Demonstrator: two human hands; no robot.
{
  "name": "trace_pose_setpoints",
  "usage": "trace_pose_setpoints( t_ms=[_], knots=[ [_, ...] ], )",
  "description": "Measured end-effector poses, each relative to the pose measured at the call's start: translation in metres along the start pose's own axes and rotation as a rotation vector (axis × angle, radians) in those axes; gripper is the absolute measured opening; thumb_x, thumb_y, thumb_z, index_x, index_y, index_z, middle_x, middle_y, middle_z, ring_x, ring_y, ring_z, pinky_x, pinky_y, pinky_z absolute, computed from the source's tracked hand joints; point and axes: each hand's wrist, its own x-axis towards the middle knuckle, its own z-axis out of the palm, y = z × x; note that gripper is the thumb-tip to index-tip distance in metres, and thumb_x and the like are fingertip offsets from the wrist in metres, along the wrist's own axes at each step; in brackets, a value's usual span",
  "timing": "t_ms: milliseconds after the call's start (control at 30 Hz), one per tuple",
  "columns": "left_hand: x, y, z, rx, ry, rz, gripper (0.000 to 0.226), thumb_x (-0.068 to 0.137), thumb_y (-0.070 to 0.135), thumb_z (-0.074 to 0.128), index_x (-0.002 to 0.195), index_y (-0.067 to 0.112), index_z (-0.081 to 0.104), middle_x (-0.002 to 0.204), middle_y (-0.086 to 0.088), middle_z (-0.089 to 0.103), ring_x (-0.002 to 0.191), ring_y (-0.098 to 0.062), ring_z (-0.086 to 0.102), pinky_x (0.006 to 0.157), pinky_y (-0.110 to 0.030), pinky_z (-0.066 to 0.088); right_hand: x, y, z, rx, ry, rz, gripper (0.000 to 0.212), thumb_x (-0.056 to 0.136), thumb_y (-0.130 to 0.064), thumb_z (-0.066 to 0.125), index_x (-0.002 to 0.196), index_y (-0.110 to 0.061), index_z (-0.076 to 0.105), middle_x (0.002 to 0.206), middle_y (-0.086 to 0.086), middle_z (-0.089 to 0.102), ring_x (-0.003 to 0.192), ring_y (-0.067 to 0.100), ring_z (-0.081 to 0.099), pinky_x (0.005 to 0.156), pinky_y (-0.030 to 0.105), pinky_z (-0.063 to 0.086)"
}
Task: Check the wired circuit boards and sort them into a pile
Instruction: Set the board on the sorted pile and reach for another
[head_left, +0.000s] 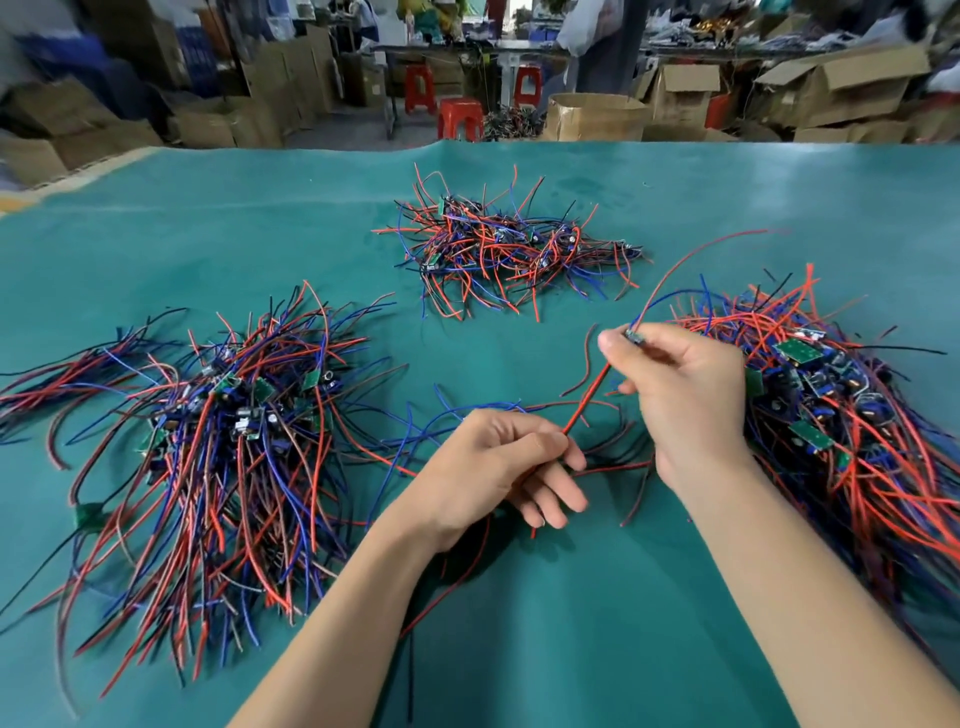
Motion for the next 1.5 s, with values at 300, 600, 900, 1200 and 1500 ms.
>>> trace_pose_setpoints(
  t_ms=[300, 600, 900, 1200, 1500],
  knots=[
    [0.000, 0.000, 0.004, 0.053, -0.001, 0.015, 0.026, 0.102, 0.004, 0.045, 0.087, 0.004, 0.065, 0.076, -0.014, 0.072, 0.055, -0.017, 0.065, 0.052, -0.022, 0.050, 0.036, -0.074, 0.018, -0.102, 0.119, -0.311, 0.010, 0.077, -0.041, 0.073, 0.075, -0.031, 0.074, 0.065, -0.013, 0.066, 0.062, 0.008, 0.057, 0.068, 0.053, 0.055],
    [-0.005, 0.002, 0.007, 0.106, 0.141, 0.087, 0.035, 0.073, 0.006, 0.052, 0.063, 0.030, 0.076, 0.061, 0.023, 0.068, 0.058, 0.010, 0.062, 0.058, -0.008, 0.049, -0.012, -0.132, 0.167, -0.023, -0.551, -0.137, 0.043, 0.085, -0.032, 0.081, 0.074, 0.007, 0.070, 0.072, 0.025, 0.070, 0.055, 0.022, 0.064, 0.052, 0.041, 0.056],
    [0.006, -0.006, 0.004, 0.072, 0.109, 0.081, 0.022, 0.093, -0.012, 0.049, 0.089, 0.000, 0.066, 0.077, -0.005, 0.071, 0.059, -0.011, 0.063, 0.056, -0.021, 0.053, 0.046, -0.041, 0.178, -1.090, -0.719, -0.132, 0.035, 0.091, -0.020, 0.057, 0.125, -0.019, 0.068, 0.134, 0.015, 0.060, 0.122, 0.036, 0.060, 0.100, 0.038, 0.051],
    [0.009, -0.010, 0.000, -0.020, 0.122, 0.025, 0.011, 0.095, -0.007, 0.051, 0.100, -0.007, 0.060, 0.087, -0.020, 0.069, 0.064, -0.020, 0.064, 0.056, -0.023, 0.054, 0.063, 0.007, 0.139, -0.988, -0.464, -0.158, 0.021, 0.086, -0.007, 0.069, 0.094, -0.022, 0.080, 0.110, 0.014, 0.070, 0.102, 0.035, 0.065, 0.084, 0.036, 0.056],
    [0.018, -0.006, -0.004, -0.562, 0.458, 0.016, 0.018, 0.099, -0.003, 0.046, 0.116, -0.002, 0.051, 0.106, -0.027, 0.063, 0.071, -0.033, 0.073, 0.061, -0.030, 0.060, 0.031, -0.019, 0.038, -0.448, -0.373, -0.054, 0.016, 0.076, -0.016, 0.082, 0.069, -0.030, 0.079, 0.073, -0.012, 0.076, 0.069, -0.001, 0.068, 0.065, 0.022, 0.051]
  ],
)
